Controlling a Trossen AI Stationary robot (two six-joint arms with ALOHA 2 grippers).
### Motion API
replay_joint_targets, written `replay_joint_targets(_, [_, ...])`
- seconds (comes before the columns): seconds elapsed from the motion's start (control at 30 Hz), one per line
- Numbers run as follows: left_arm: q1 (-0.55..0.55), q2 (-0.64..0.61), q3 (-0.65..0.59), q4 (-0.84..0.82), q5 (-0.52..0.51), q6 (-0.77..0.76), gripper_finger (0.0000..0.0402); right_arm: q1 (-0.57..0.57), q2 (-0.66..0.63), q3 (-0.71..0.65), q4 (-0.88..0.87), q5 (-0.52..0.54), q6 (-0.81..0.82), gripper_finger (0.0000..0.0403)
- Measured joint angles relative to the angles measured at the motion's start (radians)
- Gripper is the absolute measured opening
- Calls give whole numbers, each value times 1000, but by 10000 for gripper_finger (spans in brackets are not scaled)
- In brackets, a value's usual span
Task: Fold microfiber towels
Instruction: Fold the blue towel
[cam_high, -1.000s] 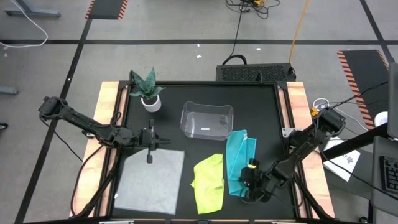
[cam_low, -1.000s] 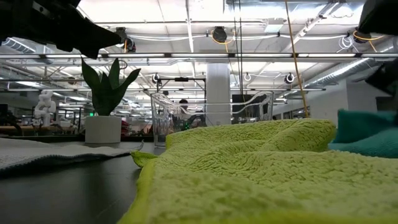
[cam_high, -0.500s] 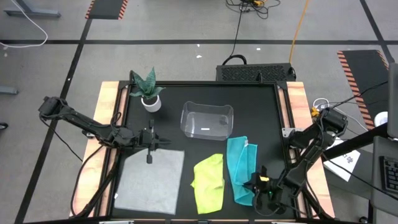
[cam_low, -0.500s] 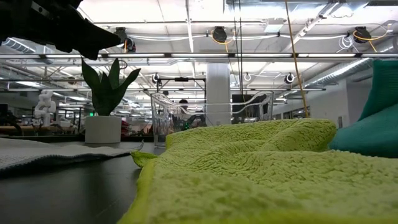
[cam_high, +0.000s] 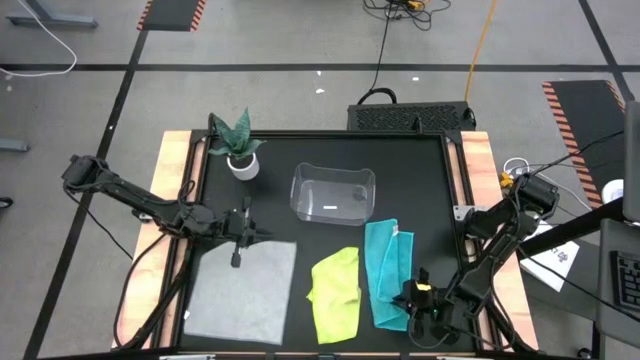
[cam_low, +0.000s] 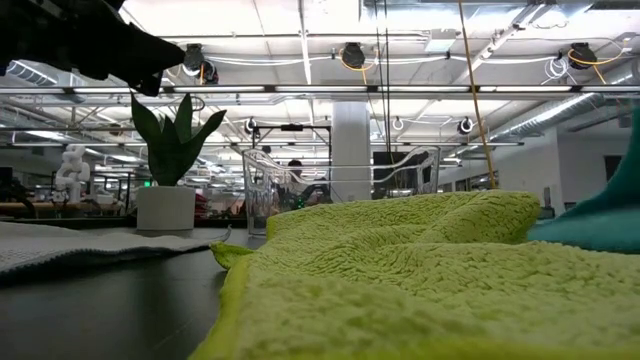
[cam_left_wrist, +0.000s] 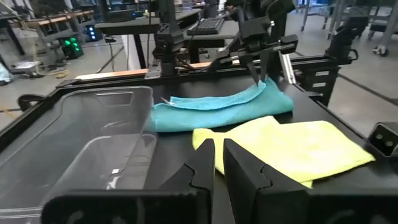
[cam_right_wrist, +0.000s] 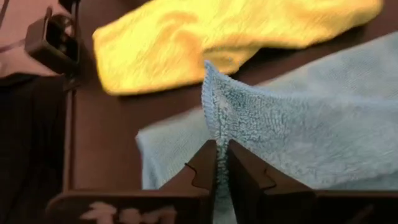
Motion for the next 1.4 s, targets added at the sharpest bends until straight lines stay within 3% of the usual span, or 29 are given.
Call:
replay_joint_targets(0.3, [-1,0,0,0,1,-11,37,49,0,0,-4,-25,151,42])
replay_joint_targets(0.43, [0,0,0,0,1,-27,37,87,13,0,-2,52,231,42])
replay_joint_targets(0.97, [0,0,0,0,1,-45,37,126,190,-1,56,97,531,1])
replay_joint_targets(1.17, [0,0,0,-22,1,-38,37,160,190,40,38,109,390,1])
replay_joint_targets(1.4, [0,0,0,-29,1,-26,37,165,190,157,-221,4,248,0])
